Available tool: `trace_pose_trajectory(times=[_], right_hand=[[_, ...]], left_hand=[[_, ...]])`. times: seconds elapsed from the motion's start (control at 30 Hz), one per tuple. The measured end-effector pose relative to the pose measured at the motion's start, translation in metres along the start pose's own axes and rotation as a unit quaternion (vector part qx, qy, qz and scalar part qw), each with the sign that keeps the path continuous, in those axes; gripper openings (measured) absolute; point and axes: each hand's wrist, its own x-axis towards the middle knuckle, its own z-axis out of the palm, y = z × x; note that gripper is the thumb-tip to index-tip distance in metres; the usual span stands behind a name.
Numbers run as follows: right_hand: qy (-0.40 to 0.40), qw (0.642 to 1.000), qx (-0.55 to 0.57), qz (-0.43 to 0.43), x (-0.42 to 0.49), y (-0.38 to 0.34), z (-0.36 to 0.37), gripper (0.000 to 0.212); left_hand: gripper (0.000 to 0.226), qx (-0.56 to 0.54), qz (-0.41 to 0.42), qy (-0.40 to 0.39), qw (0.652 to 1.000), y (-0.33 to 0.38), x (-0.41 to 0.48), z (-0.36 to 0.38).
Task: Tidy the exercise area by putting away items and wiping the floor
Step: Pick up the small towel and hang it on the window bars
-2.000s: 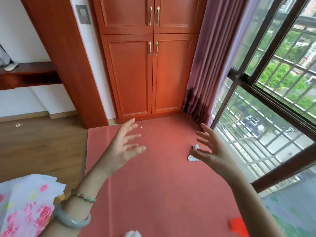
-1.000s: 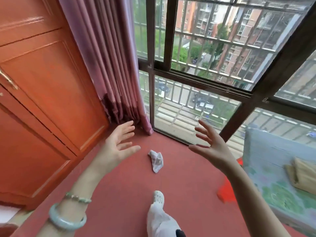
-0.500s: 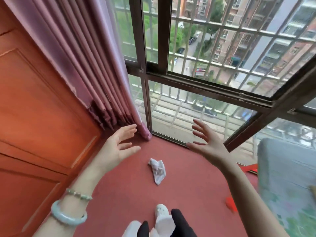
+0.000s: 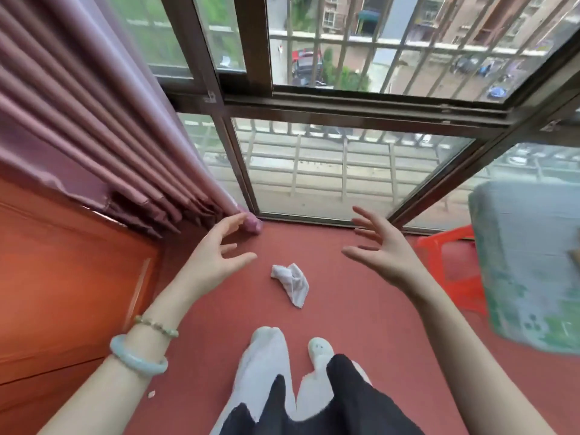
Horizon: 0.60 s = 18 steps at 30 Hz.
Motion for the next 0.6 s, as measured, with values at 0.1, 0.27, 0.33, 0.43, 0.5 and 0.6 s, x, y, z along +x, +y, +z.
trace_pose_trajectory(times=[0.1,0.27,0.33,0.43,0.5,0.6], right_hand=[[0.021,0.999,-0.004,0.03,0.014,0.023,0.026,0.059],[0.032,0.997,-0.011,0.076,0.041,0.089,0.074,0.042],[0.031,0.995,-0.013,0.099,0.054,0.128,0.094,0.037],[0.026,0.99,-0.038,0.132,0.08,0.206,0.126,0.031],[0.015,0.987,-0.056,0.149,0.101,0.269,0.149,0.029],[-0.009,0.982,-0.082,0.171,0.131,0.367,0.184,0.03]], left_hand=[[0.07,0.064,-0.017,-0.025,0.998,-0.045,0.027,-0.007],[0.066,0.113,-0.043,-0.075,0.99,-0.132,0.068,0.005],[0.063,0.12,-0.064,-0.082,0.987,-0.175,0.086,0.019],[0.057,0.118,-0.1,-0.081,0.985,-0.253,0.12,0.054],[0.054,0.132,-0.109,-0.087,0.981,-0.312,0.146,0.083],[0.052,0.163,-0.098,-0.107,0.976,-0.399,0.182,0.129]])
